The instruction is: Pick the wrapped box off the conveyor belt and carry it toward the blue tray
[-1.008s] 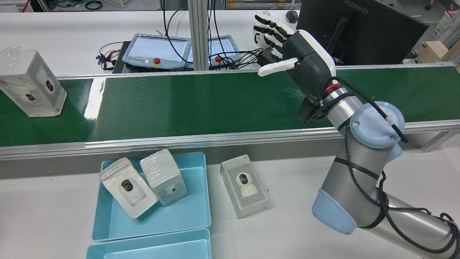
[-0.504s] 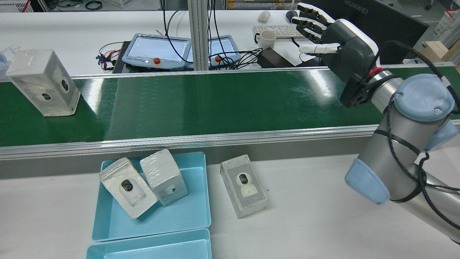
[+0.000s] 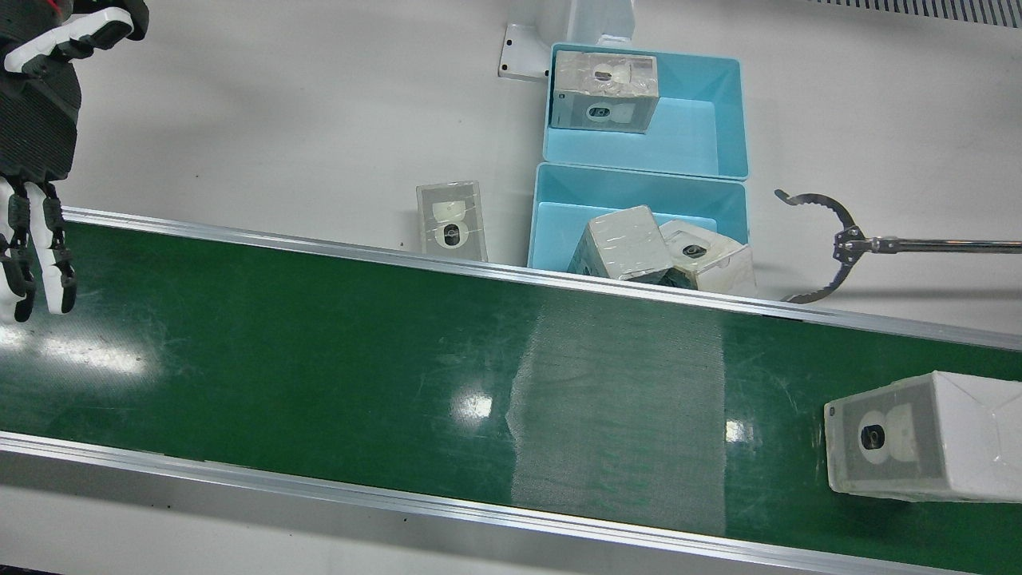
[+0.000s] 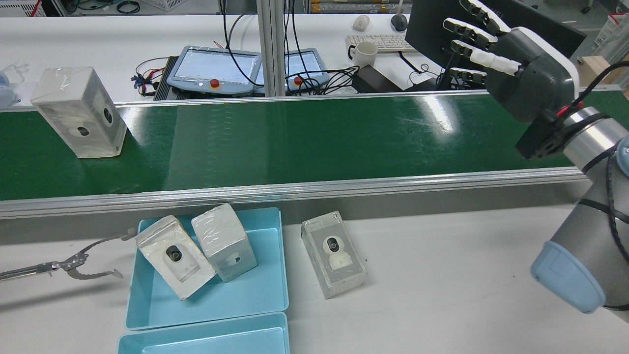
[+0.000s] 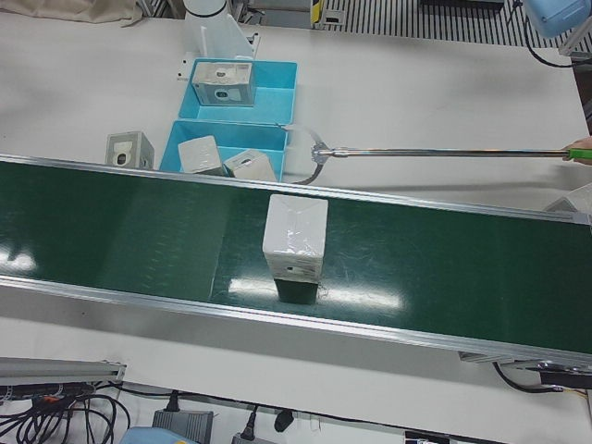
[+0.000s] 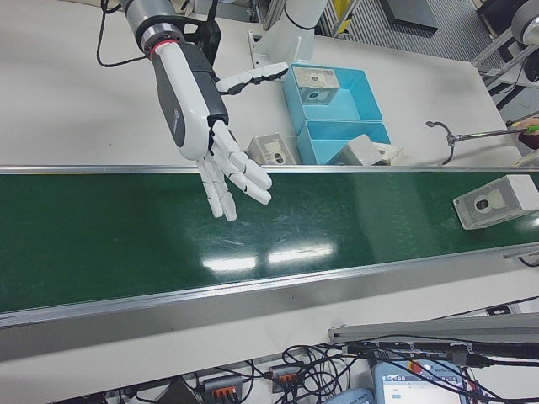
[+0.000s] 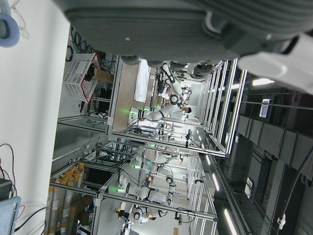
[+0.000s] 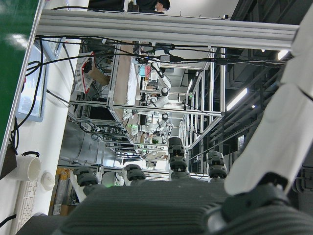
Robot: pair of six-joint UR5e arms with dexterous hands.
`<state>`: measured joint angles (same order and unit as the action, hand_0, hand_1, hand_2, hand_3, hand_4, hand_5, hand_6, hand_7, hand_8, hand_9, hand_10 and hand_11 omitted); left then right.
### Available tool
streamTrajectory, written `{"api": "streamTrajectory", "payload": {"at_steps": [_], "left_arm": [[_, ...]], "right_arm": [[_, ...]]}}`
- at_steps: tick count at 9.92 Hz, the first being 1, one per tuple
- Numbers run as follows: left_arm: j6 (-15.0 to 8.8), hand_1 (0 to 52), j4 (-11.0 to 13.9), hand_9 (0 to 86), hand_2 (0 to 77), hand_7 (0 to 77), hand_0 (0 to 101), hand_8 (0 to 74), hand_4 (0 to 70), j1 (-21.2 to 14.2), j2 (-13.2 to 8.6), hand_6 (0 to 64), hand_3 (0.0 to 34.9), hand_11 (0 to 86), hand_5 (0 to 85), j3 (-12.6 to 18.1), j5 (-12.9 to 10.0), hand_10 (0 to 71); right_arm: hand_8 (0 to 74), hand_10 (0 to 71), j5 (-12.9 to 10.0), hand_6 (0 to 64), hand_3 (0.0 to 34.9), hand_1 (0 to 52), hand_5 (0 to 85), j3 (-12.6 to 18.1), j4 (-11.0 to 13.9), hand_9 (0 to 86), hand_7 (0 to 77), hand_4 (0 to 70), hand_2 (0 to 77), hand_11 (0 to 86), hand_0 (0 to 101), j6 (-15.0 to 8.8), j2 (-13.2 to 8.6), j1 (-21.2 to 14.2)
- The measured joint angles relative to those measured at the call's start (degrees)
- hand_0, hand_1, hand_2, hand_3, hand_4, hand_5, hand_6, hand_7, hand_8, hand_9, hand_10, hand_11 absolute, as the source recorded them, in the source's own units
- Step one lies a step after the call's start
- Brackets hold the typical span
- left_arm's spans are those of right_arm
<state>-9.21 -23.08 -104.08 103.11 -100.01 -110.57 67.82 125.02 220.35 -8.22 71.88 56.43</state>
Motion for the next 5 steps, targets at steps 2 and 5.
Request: {"api": "streamTrajectory", "payload": {"at_steps": [2,5], "left_arm": [[0.0,0.0,0.0,0.0,0.5,0.5,0,0.5,0.0,0.0,0.0,0.0,0.0,0.0,0.5,0.0,0.0,0.5],[0.0,0.0,0.0,0.0,1.1,0.5,0,0.5,0.0,0.0,0.0,0.0,0.0,0.0,0.5,0.0,0.0,0.5]], "right_arm": [[1.1,2.2,0.08,0.0,30.2,8.2,10.9,0.28,-0.09,6.0,13.1,0.0,8.7,5.4,39,-0.22,0.33,-0.46],[1.1,3.3,0.21,0.0,30.2,8.2,12.5,0.31,-0.26,5.4,14.7,0.0,9.3,5.4,39,-0.06,-0.93,-1.7]]}}
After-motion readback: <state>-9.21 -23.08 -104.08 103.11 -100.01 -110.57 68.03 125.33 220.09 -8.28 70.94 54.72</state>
